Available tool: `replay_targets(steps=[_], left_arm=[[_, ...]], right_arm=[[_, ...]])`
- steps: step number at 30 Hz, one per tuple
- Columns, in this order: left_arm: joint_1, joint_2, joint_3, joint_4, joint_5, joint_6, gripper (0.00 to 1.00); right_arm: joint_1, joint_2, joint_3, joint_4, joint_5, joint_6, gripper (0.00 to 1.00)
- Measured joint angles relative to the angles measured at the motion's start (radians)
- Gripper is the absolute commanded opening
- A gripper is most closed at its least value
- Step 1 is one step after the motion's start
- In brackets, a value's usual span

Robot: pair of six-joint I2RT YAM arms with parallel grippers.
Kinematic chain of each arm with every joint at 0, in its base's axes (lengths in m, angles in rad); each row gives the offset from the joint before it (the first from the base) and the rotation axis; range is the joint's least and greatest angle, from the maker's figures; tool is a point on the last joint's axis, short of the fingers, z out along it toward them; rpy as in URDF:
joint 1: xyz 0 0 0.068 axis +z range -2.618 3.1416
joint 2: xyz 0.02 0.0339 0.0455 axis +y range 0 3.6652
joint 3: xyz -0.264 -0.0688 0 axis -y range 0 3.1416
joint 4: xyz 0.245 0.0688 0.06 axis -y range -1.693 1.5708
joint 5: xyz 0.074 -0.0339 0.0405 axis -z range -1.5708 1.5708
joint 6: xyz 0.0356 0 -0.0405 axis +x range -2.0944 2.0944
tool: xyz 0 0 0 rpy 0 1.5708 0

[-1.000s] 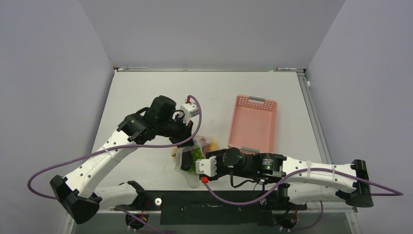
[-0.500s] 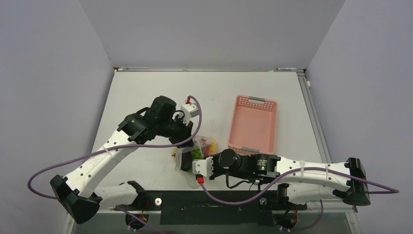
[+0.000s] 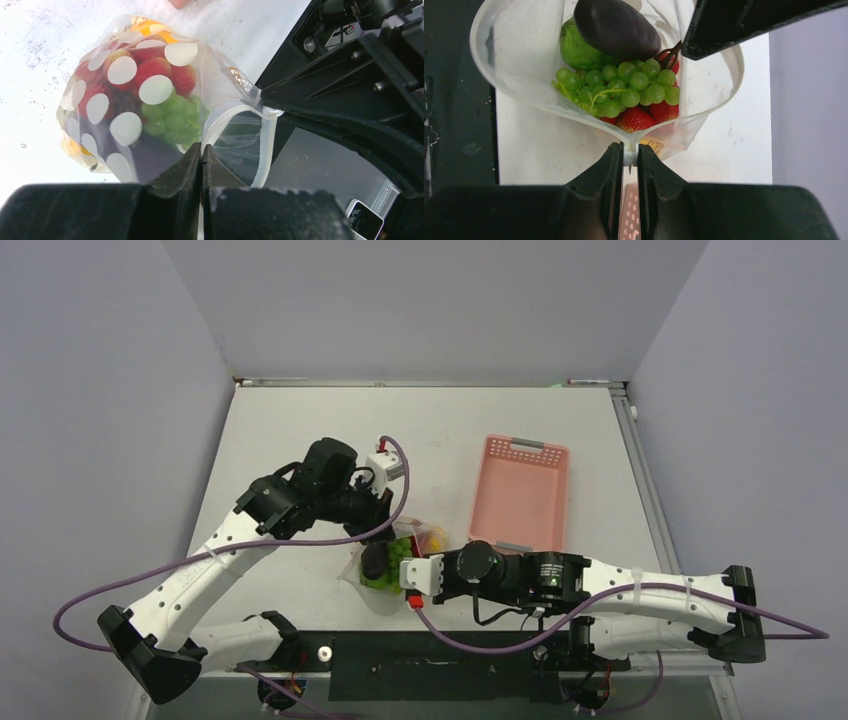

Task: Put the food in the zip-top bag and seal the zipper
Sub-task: Adjust the zipper food storage bag at the center of the board.

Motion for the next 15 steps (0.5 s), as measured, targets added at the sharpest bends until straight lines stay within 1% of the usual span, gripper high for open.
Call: replay_targets(steps=[4,7,9,11,15], left_arm=[[0.0,-0.029,0.0,0.002,-0.013,-0.01,0.05],[0.0,-0.055,0.0,0.008,-0.03,-0.017,0.11],[0.0,-0.08,0.0,0.016,-0.045,-0.022,0.18],[0.0,-0.118,-0.007,0.033,-0.056,-0.03,0.2],[0.0,-0.225,-0.04,0.086,-0.063,-0.042,0.36]], right_arm=[[0.0,-0.018,0.051,-0.05,0.001,0.024,0.05],[0.0,-0.018,0.108,-0.096,0.0,0.045,0.05],[0.0,-0.017,0.146,-0.128,-0.001,0.063,0.05],[0.0,-0.011,0.187,-0.163,-0.002,0.083,0.05],[0.0,0.019,0.26,-0.226,-0.008,0.13,0.05]])
